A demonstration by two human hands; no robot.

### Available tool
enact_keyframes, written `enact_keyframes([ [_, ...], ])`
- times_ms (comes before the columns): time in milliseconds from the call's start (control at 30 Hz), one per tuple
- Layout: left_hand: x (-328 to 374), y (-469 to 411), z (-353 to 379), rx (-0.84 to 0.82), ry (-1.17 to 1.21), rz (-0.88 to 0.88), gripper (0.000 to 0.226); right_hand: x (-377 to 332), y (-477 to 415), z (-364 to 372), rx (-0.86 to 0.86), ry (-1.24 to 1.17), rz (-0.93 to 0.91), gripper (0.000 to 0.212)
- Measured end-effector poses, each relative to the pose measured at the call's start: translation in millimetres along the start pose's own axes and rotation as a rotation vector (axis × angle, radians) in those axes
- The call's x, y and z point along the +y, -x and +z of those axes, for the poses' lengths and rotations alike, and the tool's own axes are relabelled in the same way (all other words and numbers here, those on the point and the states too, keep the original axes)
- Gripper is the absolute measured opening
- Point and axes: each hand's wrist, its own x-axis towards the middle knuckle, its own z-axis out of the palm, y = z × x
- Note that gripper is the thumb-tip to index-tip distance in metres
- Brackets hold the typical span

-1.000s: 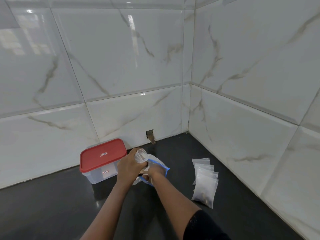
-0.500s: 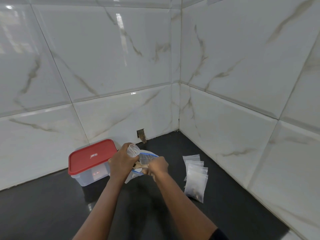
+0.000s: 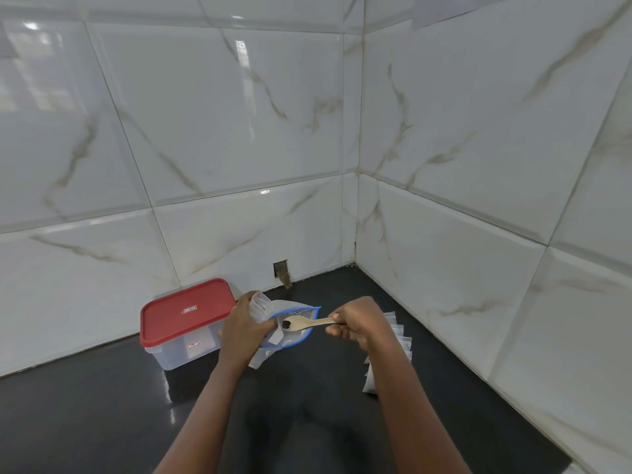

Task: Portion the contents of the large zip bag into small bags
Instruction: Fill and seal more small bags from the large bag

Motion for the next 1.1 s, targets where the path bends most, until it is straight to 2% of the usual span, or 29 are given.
enact_keyframes([
  [200, -12, 8, 8, -0.054, 0.017, 0.015, 0.057, -24, 28, -8, 0.012, 0.041, -0.125, 0.024],
  [333, -10, 10, 12, -0.042, 0.037, 0.043, 0.063, -29, 41, 13, 0.032, 0.313, -0.309, 0.019],
  [433, -9, 10, 15, -0.033, 0.051, 0.046, 0.065, -28, 46, 29, 0.026, 0.575, -0.440, 0.026],
  [600, -10, 7, 15, -0.016, 0.043, 0.022, 0.065, -30, 49, 39, 0.024, 0.819, -0.575, 0.035],
  [733, -11, 5, 13, -0.016, 0.036, 0.008, 0.066, -35, 50, 41, -0.031, 1.013, -0.639, 0.037],
  [833, -13, 4, 16, -0.030, 0.040, -0.017, 0.063, -41, 46, 43, -0.110, 1.183, -0.608, 0.041],
  [900, -14, 4, 17, -0.035, 0.027, -0.040, 0.061, -41, 48, 39, -0.075, 1.148, -0.607, 0.037],
  [1000, -13, 3, 12, -0.007, 0.023, -0.020, 0.057, -35, 53, 26, 0.132, 0.836, -0.636, 0.030],
  [1100, -11, 2, 6, 0.013, 0.055, -0.005, 0.052, -38, 49, 14, 0.172, 0.593, -0.482, 0.025],
])
